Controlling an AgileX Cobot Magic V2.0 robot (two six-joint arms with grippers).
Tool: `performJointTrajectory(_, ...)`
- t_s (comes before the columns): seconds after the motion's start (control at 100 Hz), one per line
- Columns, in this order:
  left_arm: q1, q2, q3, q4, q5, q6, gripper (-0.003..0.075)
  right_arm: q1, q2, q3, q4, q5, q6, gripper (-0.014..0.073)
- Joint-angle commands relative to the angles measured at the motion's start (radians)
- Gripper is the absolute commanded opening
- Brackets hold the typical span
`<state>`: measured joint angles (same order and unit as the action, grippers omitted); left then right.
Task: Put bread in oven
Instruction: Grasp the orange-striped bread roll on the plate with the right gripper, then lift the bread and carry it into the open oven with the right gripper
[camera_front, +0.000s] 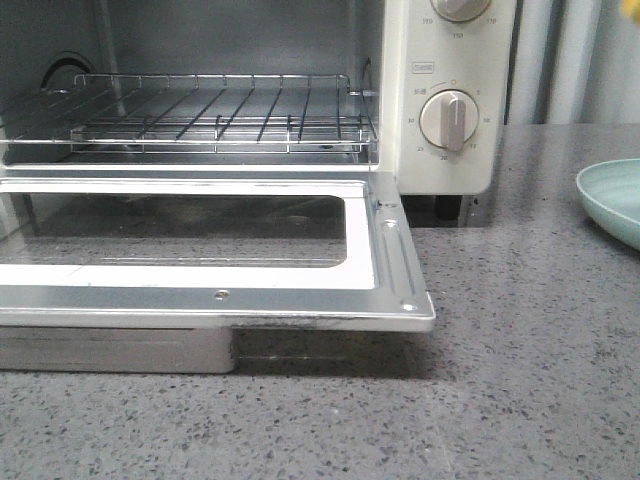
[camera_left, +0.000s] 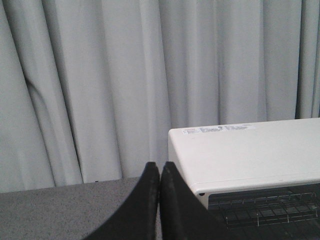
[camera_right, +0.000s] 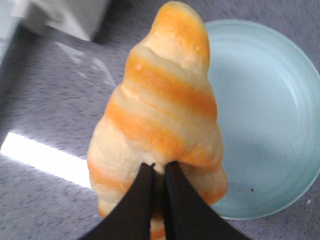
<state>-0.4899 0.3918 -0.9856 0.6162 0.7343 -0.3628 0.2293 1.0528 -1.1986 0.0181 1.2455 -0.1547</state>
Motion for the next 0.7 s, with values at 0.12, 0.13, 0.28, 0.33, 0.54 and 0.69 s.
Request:
performJointTrajectory(0.12, 0.002, 0.013, 0.046, 0.024, -0.112, -0.052, -0.0021, 0.15, -0.136, -0.025, 0.034, 0.06, -0.007, -0.0069)
performJointTrajectory(0.13, 0.002, 0.013, 0.048, 0.021, -0.116, -0.052, -0.0021, 0.162, -0.138, -0.025, 0.034, 0.06, -0.007, -0.0069)
performJointTrajectory(0.28, 0.002, 0.013, 0.089, 0.0, -0.189, -0.075, -0.0021, 0.3, -0.139, -0.025, 0.034, 0.06, -0.007, -0.0068)
performJointTrajectory(0.33, 0.002, 0.013, 0.096, -0.001, -0.198, -0.087, -0.0021, 0.342, -0.123, -0.027, 0.034, 0.06, -0.009, -0.0068)
performJointTrajectory(0.54, 0.002, 0.017, 0.099, -0.012, -0.198, -0.097, -0.0021, 0.492, 0.002, -0.064, 0.009, 0.043, -0.009, -0.0068)
performJointTrajectory(0.69, 0.002, 0.017, 0.099, -0.018, -0.198, -0.097, -0.0021, 0.584, 0.109, -0.146, -0.05, 0.011, -0.011, -0.0068)
